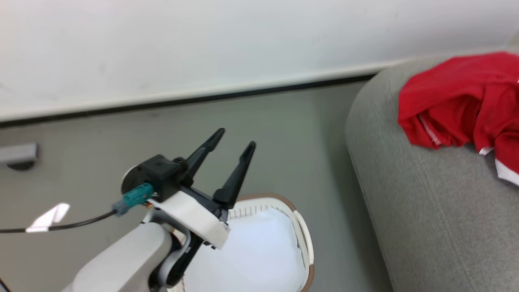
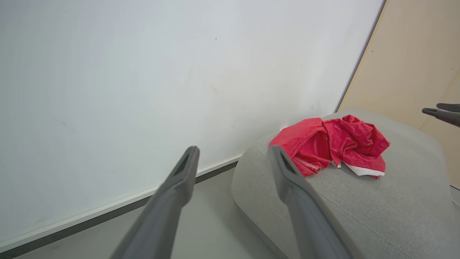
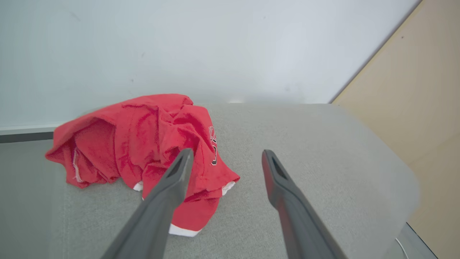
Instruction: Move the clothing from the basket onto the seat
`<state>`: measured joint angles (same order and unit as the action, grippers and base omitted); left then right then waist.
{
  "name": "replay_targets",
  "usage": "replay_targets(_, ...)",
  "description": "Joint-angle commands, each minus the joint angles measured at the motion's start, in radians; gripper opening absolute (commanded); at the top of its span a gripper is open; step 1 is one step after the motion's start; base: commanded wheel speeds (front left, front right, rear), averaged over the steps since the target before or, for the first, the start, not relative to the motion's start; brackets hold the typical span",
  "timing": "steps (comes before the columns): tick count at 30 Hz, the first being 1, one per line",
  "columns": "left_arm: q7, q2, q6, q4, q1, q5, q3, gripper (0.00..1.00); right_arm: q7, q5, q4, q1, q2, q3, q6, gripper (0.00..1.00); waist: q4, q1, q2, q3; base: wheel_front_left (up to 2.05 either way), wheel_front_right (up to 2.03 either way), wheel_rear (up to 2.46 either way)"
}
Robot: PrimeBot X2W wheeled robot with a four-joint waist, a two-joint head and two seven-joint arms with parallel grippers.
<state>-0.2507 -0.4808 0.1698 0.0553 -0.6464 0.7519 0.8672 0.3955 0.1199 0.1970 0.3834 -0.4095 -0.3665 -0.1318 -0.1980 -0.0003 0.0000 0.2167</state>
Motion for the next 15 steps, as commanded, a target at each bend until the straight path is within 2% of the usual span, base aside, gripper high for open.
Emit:
replay_targets(1, -0.006, -0.013, 0.007, -0.002, 0.028, 0.007, -0.015, 1.00, -0.001, 0.013, -0.034, -0.021, -0.003, 0.018, 0.002, 1.00, 0.019, 0.0003, 0.0000, -0.079, 0.00, 0.00, 0.00)
replay_targets(7, -0.014, -0.047, 0.045, -0.012, 0.109, 0.032, -0.098, 1.00, -0.038, 0.076, -0.154, -0.023, -0.008, 0.109, 0.002, 1.00, 0.052, 0.0003, 0.0000, -0.146, 0.00, 0.00, 0.00)
replay_targets(11, -0.013, -0.066, 0.069, -0.017, 0.161, 0.020, -0.141, 1.00, -0.075, 0.105, -0.192, -0.036, 0.030, 0.132, 0.002, 1.00, 0.070, 0.0003, 0.0000, -0.174, 0.00, 0.00, 0.00)
replay_targets(15, -0.013, -0.073, 0.098, -0.028, 0.242, -0.010, -0.201, 1.00, -0.139, 0.124, -0.233, -0.061, 0.110, 0.129, 0.002, 1.00, 0.097, 0.0003, 0.0000, -0.208, 0.00, 0.00, 0.00)
